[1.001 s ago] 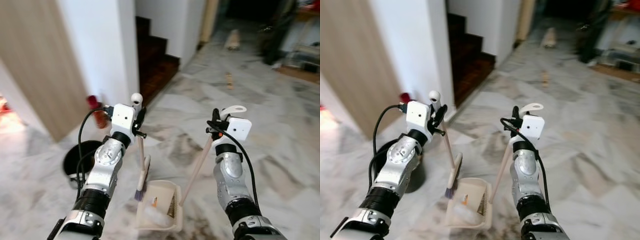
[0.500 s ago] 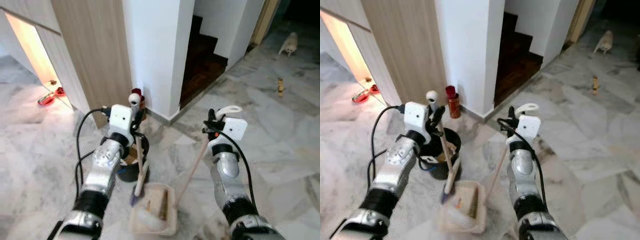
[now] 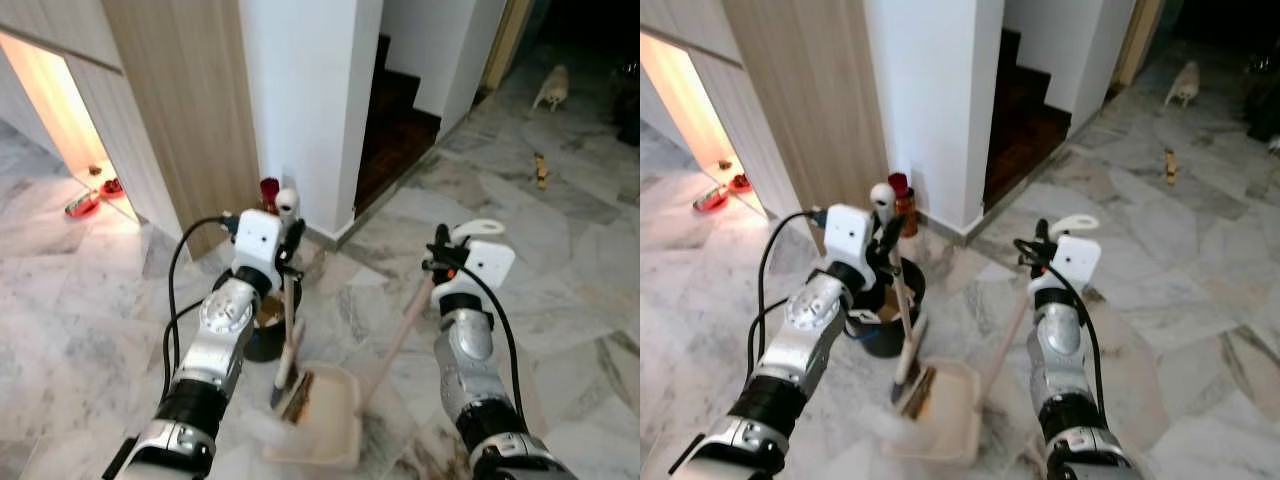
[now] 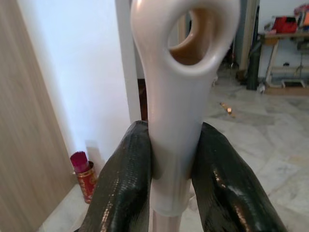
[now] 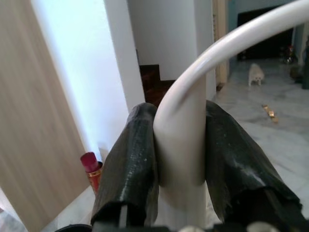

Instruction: Sweep floor

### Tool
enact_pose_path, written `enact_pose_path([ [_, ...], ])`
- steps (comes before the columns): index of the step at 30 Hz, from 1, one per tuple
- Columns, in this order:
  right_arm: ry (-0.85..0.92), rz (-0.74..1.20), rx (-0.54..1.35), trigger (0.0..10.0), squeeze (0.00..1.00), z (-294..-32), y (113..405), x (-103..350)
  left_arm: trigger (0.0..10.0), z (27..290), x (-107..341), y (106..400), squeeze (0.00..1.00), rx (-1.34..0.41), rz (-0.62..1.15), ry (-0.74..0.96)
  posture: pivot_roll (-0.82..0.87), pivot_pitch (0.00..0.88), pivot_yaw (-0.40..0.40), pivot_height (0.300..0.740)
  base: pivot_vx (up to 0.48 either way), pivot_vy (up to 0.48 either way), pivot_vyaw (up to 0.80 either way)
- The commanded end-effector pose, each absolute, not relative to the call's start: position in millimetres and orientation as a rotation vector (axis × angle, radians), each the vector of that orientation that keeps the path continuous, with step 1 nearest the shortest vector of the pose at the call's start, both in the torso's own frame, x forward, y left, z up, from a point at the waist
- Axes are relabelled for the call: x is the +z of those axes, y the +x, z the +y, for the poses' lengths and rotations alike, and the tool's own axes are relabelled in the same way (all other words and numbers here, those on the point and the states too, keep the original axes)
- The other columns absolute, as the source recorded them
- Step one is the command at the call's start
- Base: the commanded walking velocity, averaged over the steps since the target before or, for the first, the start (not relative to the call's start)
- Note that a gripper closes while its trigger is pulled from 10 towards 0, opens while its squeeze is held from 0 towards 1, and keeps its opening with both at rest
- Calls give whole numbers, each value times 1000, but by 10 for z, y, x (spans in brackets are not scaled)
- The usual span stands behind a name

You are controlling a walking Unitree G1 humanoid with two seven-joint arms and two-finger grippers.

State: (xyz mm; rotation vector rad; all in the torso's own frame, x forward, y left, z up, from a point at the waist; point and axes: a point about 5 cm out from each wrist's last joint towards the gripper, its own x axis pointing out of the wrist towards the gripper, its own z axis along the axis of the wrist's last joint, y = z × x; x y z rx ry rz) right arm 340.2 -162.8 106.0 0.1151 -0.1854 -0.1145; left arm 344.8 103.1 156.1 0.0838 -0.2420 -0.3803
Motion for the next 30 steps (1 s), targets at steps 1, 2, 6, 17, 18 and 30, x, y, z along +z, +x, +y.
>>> enact_pose_path([
  [1, 128, -249, -115, 10000, 0, -1616, 3441, 1203, 10000, 1040, 1637, 3443, 0, -381, -272, 86, 104, 0, -22, 740, 0, 0, 0],
  [2, 128, -248, -117, 10000, 0, -1622, 3440, 1203, 10000, 1037, 1632, 3440, 0, -388, -268, 84, 104, 0, -21, 740, 0, 0, 0],
  [6, 128, -249, -125, 10000, 0, -1646, 3435, 1201, 10000, 1032, 1594, 3415, 0, -420, -250, 87, 103, 0, -19, 740, 0, 0, 0],
  [17, 144, -245, -123, 10000, 0, -1618, 3438, 1189, 10000, 1015, 1577, 3398, 0, -468, -224, 98, 115, 0, -13, 740, 0, 0, 0],
  [18, 144, -243, -122, 10000, 0, -1615, 3439, 1187, 10000, 1013, 1575, 3397, 0, -474, -221, 101, 115, 0, -13, 740, 0, 0, 0],
  [30, 145, -245, -122, 10000, 0, -1621, 3458, 1203, 10000, 984, 1596, 3349, 0, -529, -235, 76, 121, 0, -12, 740, -66, 0, 0],
])
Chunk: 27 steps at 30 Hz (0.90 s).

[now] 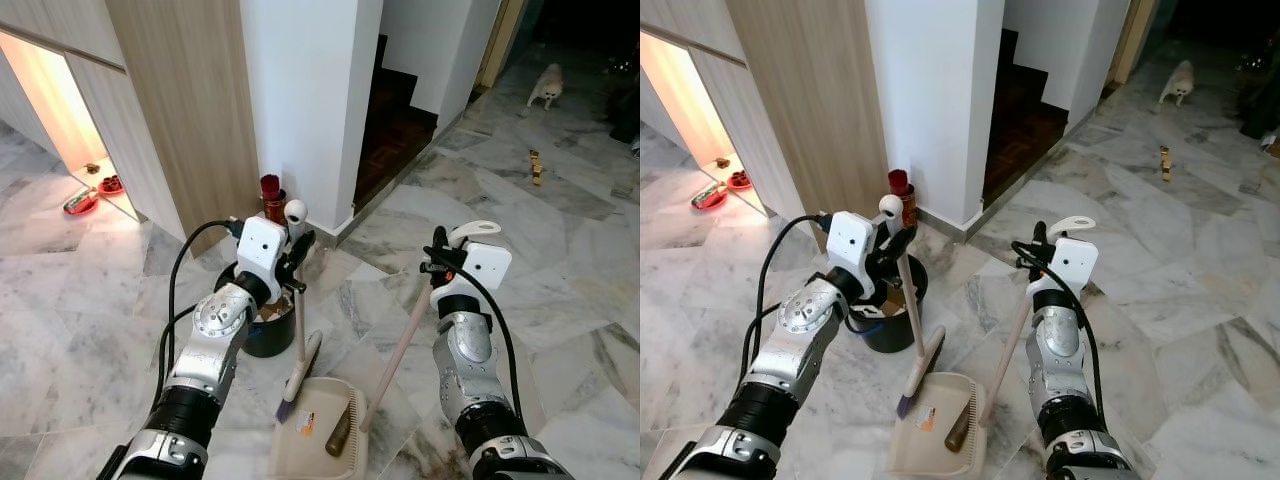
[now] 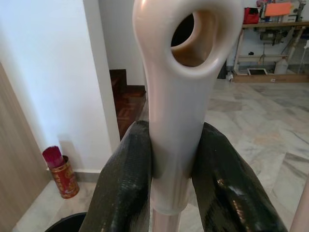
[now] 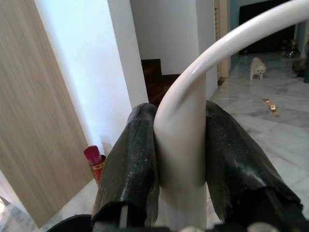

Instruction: Sweep floor

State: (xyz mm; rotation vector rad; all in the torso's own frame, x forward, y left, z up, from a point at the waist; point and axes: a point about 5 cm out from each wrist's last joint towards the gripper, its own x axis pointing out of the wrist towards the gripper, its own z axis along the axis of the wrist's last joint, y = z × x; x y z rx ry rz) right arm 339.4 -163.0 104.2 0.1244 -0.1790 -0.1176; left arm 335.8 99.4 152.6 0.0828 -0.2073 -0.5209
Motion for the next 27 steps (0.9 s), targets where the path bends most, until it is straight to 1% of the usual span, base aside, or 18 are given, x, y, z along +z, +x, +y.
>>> enact_pose_path([
  [1, 144, -247, -123, 10000, 0, -1624, 3459, 1207, 10000, 981, 1602, 3350, 0, -531, -236, 75, 121, 0, -12, 740, -337, 0, 0],
  [12, 138, -245, -135, 10000, 0, -1669, 3436, 1188, 10000, 975, 1609, 3340, 0, -530, -237, 62, 116, 0, -15, 740, -331, 0, 0],
  [27, 143, -247, -135, 10000, 0, -1664, 3449, 1205, 10000, 1034, 1642, 3378, 0, -487, -235, 63, 120, 0, -16, 740, 0, 0, 0],
])
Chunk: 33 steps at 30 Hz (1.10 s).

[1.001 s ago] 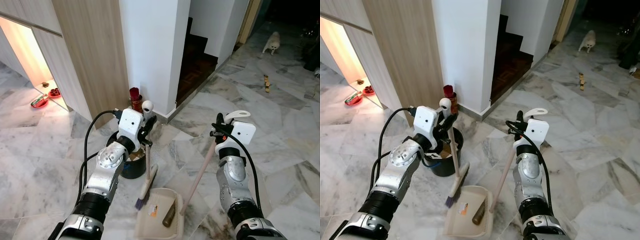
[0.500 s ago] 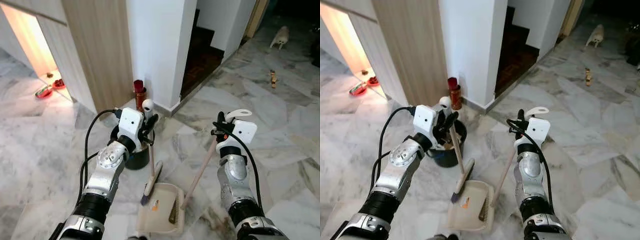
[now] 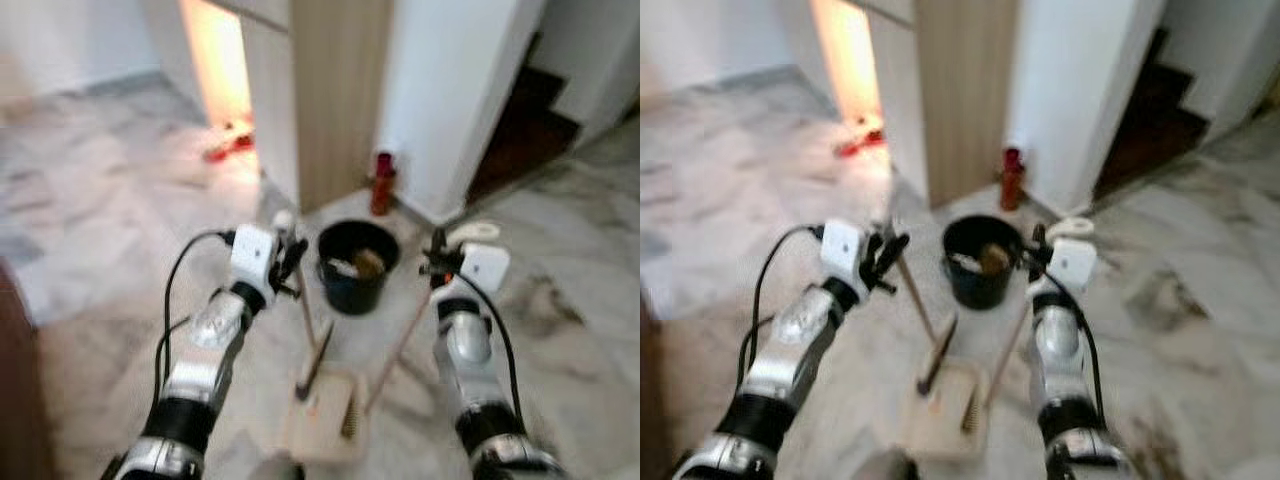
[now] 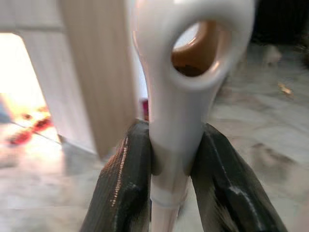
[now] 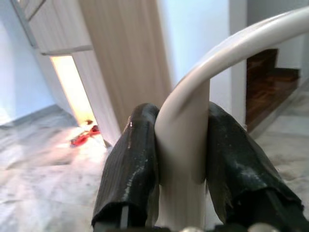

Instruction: Sweep floor

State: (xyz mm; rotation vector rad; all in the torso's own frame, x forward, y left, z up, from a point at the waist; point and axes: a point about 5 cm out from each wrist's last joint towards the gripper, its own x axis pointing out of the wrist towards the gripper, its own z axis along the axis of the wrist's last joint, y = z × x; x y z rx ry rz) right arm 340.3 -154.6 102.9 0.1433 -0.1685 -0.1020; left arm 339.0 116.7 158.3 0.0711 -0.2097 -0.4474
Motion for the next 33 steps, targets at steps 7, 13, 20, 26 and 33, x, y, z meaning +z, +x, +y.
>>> enact_pose_path([
  [7, 151, -247, -142, 10000, 0, -1678, 3444, 1200, 10000, 1057, 1623, 3379, 0, -473, -224, 59, 118, 0, -15, 740, 0, 343, 0],
  [13, 180, -230, -155, 10000, 0, -1699, 3456, 1188, 10000, 1086, 1629, 3386, 0, -460, -223, 65, 120, 0, -17, 740, 0, 480, -133],
  [20, 175, -238, -148, 10000, 0, -1688, 3461, 1203, 10000, 1092, 1631, 3389, 0, -456, -224, 67, 124, 0, -18, 740, 0, 480, -676],
  [26, 179, -251, -148, 10000, 0, -1667, 3457, 1209, 10000, 1122, 1644, 3401, 0, -454, -231, 79, 158, 0, -1, 740, 0, 133, 0],
  [33, 184, -238, -142, 10000, 0, -1642, 3451, 1176, 10000, 1152, 1693, 3415, 0, -444, -245, 91, 187, 0, -9, 740, 0, 0, 0],
])
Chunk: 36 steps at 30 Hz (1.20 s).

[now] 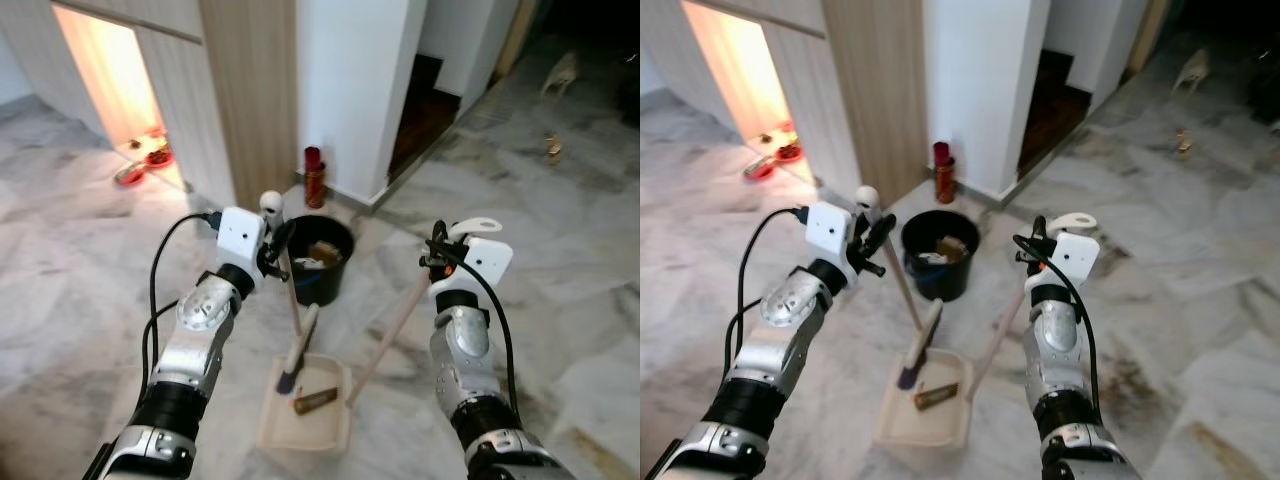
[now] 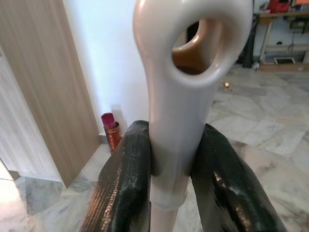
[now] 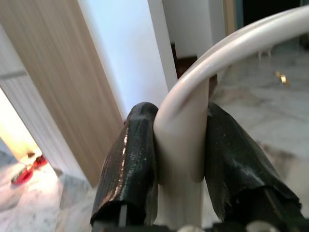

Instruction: Sweep floor

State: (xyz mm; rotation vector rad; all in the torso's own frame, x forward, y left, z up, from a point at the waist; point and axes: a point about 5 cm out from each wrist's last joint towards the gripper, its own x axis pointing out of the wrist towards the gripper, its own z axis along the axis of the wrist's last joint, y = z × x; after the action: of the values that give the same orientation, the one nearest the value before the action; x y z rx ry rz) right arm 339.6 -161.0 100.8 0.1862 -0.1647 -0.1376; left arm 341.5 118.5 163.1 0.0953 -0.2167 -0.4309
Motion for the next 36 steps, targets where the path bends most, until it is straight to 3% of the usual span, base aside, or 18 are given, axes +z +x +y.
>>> enact_pose_path([
  [1, 185, -238, -136, 10000, 0, -1626, 3464, 1187, 10000, 1164, 1687, 3414, 0, -440, -243, 92, 183, 0, -11, 740, 0, 0, 0],
  [36, 186, -355, -123, 10000, 0, -1566, 3526, 1499, 10000, 1331, 1743, 3453, 0, -299, -292, 81, 136, 0, -13, 740, 0, 0, 0],
])
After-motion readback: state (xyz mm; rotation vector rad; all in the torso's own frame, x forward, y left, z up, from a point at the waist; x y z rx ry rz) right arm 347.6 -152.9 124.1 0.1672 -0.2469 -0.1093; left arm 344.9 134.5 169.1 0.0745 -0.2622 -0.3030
